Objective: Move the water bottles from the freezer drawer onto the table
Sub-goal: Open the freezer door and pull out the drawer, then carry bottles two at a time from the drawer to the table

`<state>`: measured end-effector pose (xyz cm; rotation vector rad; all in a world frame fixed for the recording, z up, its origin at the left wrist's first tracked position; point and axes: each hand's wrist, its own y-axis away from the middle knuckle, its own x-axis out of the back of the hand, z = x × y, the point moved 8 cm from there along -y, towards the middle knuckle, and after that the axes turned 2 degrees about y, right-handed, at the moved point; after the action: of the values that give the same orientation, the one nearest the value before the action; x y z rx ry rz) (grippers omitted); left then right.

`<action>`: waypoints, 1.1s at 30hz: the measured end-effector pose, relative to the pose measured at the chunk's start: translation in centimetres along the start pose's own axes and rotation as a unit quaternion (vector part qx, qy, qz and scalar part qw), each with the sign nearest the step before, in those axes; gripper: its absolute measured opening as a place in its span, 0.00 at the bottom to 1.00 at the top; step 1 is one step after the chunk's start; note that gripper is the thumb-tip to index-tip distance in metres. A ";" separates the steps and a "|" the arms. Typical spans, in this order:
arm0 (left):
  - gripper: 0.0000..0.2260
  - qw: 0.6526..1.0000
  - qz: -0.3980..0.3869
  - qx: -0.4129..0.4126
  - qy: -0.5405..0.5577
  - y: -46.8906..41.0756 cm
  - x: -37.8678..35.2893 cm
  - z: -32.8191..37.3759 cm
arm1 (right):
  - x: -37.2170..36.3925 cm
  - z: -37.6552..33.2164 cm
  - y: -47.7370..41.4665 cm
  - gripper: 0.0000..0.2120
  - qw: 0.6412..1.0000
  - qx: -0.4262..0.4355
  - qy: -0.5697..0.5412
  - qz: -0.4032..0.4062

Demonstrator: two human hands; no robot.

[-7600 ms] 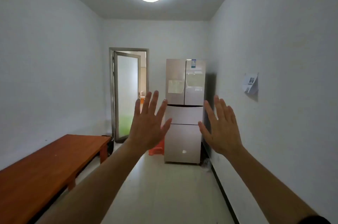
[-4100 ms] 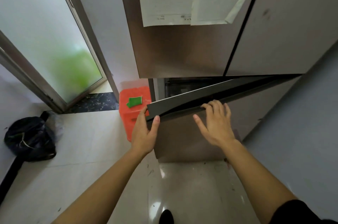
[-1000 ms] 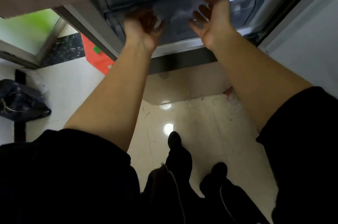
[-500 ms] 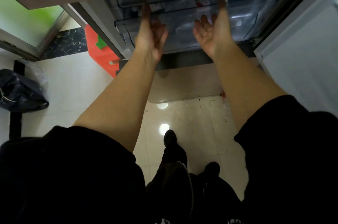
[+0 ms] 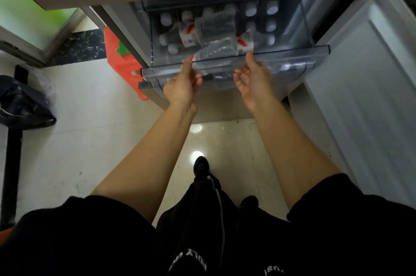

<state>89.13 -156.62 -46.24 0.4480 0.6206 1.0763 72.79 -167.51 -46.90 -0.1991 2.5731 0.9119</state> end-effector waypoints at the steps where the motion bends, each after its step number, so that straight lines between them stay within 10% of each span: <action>1: 0.09 1.000 0.000 0.002 0.000 0.4 0.4 -0.4 | 0.4 0.2 0.6 0.10 1.000 -0.002 0.004 0.001; 16: 0.18 0.988 -0.018 -0.008 -0.153 5.0 4.8 -1.4 | 4.2 1.5 5.9 0.11 0.982 -0.030 0.186 -0.016; 20: 0.22 0.887 -0.040 -0.130 -0.442 6.0 4.6 2.7 | 4.5 -1.5 7.0 0.26 0.880 -0.003 0.474 -0.016; 26: 0.14 0.799 -0.023 -0.324 -0.506 3.5 2.3 9.4 | 0.6 -7.5 6.9 0.23 0.775 0.216 0.594 0.027; 31: 0.17 0.636 -0.055 -0.389 -0.664 -0.2 2.4 8.1 | -6.6 -5.8 4.6 0.17 0.623 0.251 0.731 -0.122; 33: 0.19 0.626 -0.059 -0.389 -0.673 -1.1 3.4 7.4 | -9.3 -3.7 3.2 0.22 0.540 0.239 0.784 -0.192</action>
<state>95.92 -154.26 -42.17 0.3050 -1.1452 0.5121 79.26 -167.35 -38.60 -2.1354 3.6300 -0.6976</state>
